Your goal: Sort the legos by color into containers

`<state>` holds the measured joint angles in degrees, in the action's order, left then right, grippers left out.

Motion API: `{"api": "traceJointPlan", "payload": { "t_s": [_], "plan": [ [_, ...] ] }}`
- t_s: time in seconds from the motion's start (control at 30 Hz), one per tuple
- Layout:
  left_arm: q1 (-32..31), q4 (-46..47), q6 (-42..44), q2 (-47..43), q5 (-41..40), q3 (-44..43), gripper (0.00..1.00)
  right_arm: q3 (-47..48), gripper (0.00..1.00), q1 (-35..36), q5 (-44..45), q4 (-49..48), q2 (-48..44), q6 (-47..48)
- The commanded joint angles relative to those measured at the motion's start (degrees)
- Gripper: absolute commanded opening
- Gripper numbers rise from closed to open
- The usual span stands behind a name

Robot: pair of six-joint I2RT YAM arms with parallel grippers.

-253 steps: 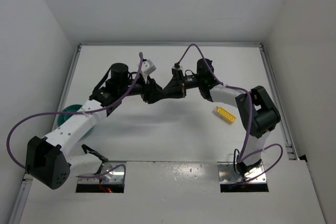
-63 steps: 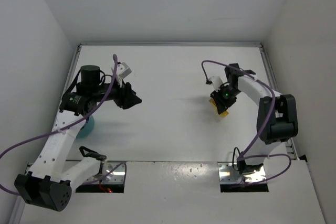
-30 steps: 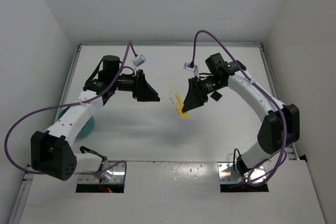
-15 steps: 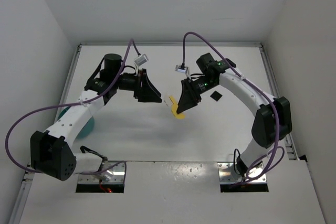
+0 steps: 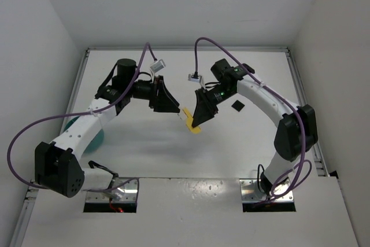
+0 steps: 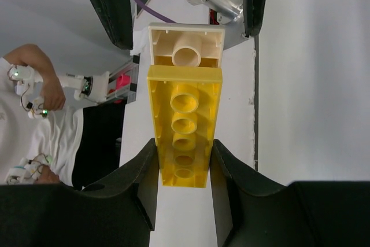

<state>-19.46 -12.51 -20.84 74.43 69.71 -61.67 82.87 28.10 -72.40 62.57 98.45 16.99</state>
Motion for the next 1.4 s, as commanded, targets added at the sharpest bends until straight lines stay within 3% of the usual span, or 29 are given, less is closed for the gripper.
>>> {"api": "traceJointPlan", "payload": {
  "t_s": [0.0,0.1,0.13,0.43,0.6,0.7,0.8,0.83,0.9,0.93,1.03,1.13,1.37],
  "plan": [
    [-0.6,2.8,-0.3,-0.1,1.5,-1.1,0.63,2.2,0.03,0.5,-1.1,0.5,-0.1,2.1],
    [-0.6,2.8,-0.3,-0.1,1.5,-0.6,0.49,2.2,0.03,1.0,-1.1,0.5,-0.1,2.1],
    [-0.6,2.8,-0.3,-0.1,1.5,-0.6,0.40,2.2,0.03,1.0,-0.6,0.5,-0.1,2.1],
    [-0.6,2.3,1.1,-3.1,1.5,3.7,0.21,3.4,0.02,-0.7,1.1,1.0,-1.2,3.1],
    [-0.6,-17.8,20.9,-6.2,-8.1,2.7,0.15,1.4,0.02,-0.7,5.6,-0.2,-5.6,3.1],
    [-0.6,-25.5,28.1,-7.7,-12.9,0.1,0.14,-0.2,0.02,-1.2,8.1,-1.7,-7.6,2.6],
    [2.7,-29.2,30.8,-9.8,-23.5,-2.0,0.09,-1.8,0.02,-1.7,11.2,-3.3,-8.4,0.9],
    [3.5,-29.2,30.0,-10.5,-32.6,-2.8,0.08,-2.4,0.02,-1.7,11.9,-4.3,-9.0,0.1],
    [6.4,-29.2,27.8,-11.9,-41.9,-3.5,0.06,-2.4,0.02,-1.7,13.2,-4.8,-9.0,-0.5],
    [7.4,-29.2,26.9,-12.6,-52.2,-3.5,0.05,-2.4,0.02,-1.7,13.2,-4.8,-9.0,-0.5],
    [12.6,-29.8,24.4,-13.2,-70.2,-4.8,0.00,-1.1,0.02,-1.7,13.7,-4.3,-7.8,-0.5],
    [18.3,-28.6,24.4,-14.4,-77.2,-6.2,0.00,0.1,0.02,-1.7,13.7,-4.3,-6.5,-0.5],
    [27.3,-29.3,29.4,-14.4,-82.9,-8.1,0.00,1.9,0.02,-1.7,13.7,-3.1,-3.9,-0.5]
  ]
}}
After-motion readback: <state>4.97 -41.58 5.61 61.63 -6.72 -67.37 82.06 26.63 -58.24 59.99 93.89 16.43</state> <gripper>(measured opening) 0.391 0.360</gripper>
